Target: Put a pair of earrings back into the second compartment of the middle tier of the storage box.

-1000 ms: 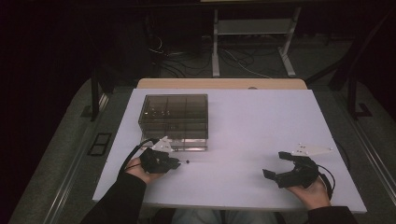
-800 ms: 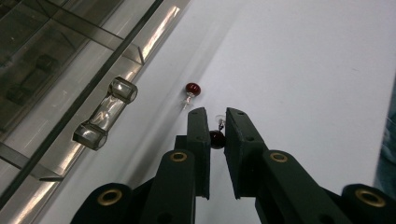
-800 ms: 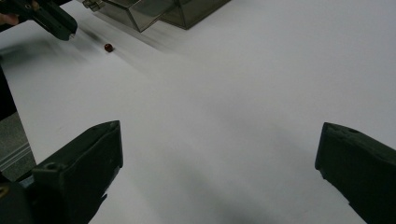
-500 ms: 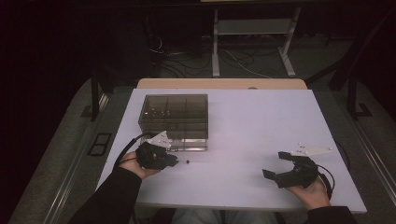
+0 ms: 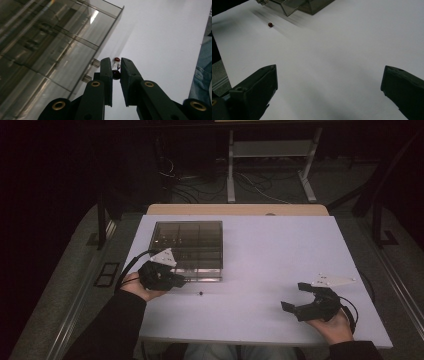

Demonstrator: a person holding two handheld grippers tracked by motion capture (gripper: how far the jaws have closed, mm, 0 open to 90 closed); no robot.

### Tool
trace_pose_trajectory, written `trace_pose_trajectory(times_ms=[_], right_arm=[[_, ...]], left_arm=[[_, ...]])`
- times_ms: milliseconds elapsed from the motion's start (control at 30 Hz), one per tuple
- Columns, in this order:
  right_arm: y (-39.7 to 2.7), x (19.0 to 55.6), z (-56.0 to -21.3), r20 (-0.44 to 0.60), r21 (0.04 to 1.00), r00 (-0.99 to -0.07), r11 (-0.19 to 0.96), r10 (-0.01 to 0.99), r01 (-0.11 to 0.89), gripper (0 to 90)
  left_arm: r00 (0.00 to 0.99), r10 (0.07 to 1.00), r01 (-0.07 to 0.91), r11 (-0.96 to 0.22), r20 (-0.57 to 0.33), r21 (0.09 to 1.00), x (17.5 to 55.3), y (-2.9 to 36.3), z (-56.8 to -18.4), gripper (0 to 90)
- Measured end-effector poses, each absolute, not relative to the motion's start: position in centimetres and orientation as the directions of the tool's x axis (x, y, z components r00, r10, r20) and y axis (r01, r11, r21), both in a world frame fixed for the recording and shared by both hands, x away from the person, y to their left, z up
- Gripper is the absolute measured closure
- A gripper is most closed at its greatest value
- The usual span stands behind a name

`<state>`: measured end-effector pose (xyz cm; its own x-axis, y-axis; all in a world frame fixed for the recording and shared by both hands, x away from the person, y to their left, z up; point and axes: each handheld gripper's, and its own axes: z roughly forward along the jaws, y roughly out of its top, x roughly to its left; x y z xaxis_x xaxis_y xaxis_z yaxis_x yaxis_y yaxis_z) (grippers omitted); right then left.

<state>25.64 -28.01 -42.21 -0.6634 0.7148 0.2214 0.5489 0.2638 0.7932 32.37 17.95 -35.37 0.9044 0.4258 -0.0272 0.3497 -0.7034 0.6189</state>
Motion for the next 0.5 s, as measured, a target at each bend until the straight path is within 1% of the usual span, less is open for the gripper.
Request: trace_pose_trajectory(times_ms=[233, 267, 500], right_arm=[[-27.9, 25.6, -42.2, 0.222, 0.791, -0.663, 0.265, 0.715, 0.551, 0.5], [-27.9, 25.6, -42.3, 0.222, 0.791, -0.663, 0.266, 0.715, 0.552, 0.5], [-27.9, 25.7, -42.3, 0.221, 0.789, -0.664, 0.269, 0.714, 0.552, 0.5]], left_arm=[[0.892, 0.452, 0.366, -0.690, -0.024, 0.624, 33.5, 18.6, -34.5, 79.0], [0.881, 0.472, 0.383, -0.673, -0.033, 0.633, 33.8, 18.8, -34.5, 79.0], [0.868, 0.494, 0.398, -0.648, -0.039, 0.649, 34.8, 19.1, -34.7, 79.0]])
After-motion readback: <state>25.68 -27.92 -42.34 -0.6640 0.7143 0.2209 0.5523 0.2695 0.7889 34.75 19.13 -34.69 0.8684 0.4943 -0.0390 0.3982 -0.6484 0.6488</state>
